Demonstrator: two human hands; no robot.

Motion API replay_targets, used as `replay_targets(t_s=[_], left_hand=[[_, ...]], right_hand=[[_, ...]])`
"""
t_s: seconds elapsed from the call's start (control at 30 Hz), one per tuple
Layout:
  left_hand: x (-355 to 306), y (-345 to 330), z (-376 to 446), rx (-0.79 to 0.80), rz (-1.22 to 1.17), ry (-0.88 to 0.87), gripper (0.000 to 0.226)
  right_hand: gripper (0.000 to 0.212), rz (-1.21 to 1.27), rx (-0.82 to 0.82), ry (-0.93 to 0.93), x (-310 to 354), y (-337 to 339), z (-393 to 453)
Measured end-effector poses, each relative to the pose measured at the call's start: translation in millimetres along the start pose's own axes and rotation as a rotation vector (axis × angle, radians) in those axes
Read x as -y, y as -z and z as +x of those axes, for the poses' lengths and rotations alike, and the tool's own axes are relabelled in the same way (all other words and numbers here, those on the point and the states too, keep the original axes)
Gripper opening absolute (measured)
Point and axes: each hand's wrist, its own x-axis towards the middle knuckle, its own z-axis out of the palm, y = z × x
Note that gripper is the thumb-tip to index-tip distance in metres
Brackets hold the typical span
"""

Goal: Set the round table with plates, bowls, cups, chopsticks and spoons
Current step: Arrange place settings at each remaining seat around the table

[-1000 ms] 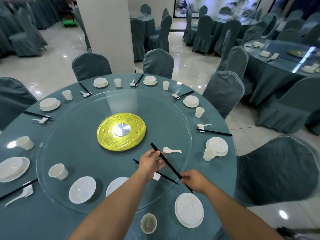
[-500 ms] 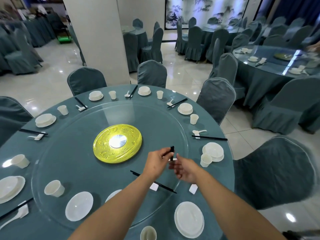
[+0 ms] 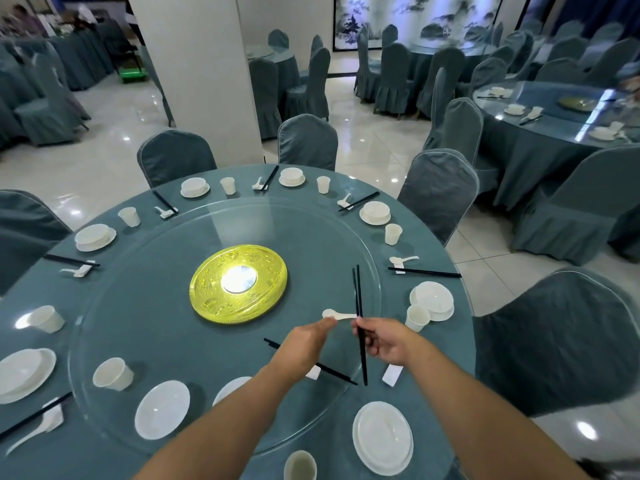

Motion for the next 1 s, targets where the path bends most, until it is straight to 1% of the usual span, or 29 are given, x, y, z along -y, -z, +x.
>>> replay_targets(t_s=[0.03,0.07,0.1,0.17,0.2,0.27,0.33,0.47,0.53,0.57,0.67,0.73,0.83,0.9,0.93,0.97,1.0], left_hand=[[-0.8,-0.7,4.5,-0.003,-0.055,0.106,0.035],[-2.1,-2.0,9.7,-0.017,-0.187,0.218,0.026],[-5.6,-3.3,15.1,-0.023,-0.419,0.346,0.021],[-15.3,-5.6,24.2,-0.021,-0.962,0.572,0.022],[-17.9,-7.4,28.4,-0.017,-1.140,0.653,0.023],[-20.5,-13.5,34.7,0.016,-1.326,0.746,0.023],[-23.0,-20.4,38.1,0.014,-1.440,0.789,0.018],[-28.9,-38.5,43.6,0.006,-1.510,0.873,0.008],[-32.9,-51.4,49.0,0.016,-1.514,0.898,0.009],[-34.7,-52.8,49.6,-0.003,-1.500,0.904,0.009],[-44.0,-70.0,57.1,-0.091,-1.489,0.964,0.010],[-49.5,-78.2,61.7,-0.144,-1.489,0.997,0.010],[-56.8,-94.8,71.4,-0.183,-1.490,1.025,0.010],[-55.7,-105.6,74.5,-0.139,-1.474,1.003,0.008],[-53.0,-109.2,75.1,-0.084,-1.408,0.972,0.006],[-46.2,-111.6,75.6,-0.006,-1.227,0.919,0.011],[-35.2,-114.0,77.8,0.085,-0.932,0.836,0.015]], right_hand=[[0.014,-0.069,0.015,0.013,-2.5,4.1,0.0],[0.013,-0.143,0.031,0.024,-5.0,7.6,-0.5],[0.013,-0.222,0.046,0.030,-7.1,10.6,-0.2],[0.014,-0.365,0.087,0.023,-11.8,14.7,0.5],[0.013,-0.423,0.112,0.017,-14.6,16.7,1.4],[0.013,-0.513,0.158,0.000,-19.8,20.8,2.7],[0.014,-0.569,0.187,-0.015,-24.9,26.5,3.5],[0.017,-0.686,0.190,-0.019,-33.4,42.3,5.1],[0.019,-0.747,0.146,0.002,-38.0,53.4,6.0],[0.020,-0.777,0.121,0.043,-38.9,53.9,5.4],[0.014,-0.862,-0.021,0.192,-49.0,61.4,12.1],[0.019,-1.025,-0.153,0.270,-54.6,61.5,16.2],[0.027,-1.236,-0.251,0.303,-62.5,68.6,28.3],[0.027,-1.249,-0.287,0.304,-68.1,78.0,34.1],[0.027,-1.239,-0.304,0.295,-71.1,84.8,37.3],[0.027,-1.235,-0.321,0.274,-73.9,91.7,38.6],[0.027,-1.230,-0.338,0.247,-77.0,99.9,41.5]])
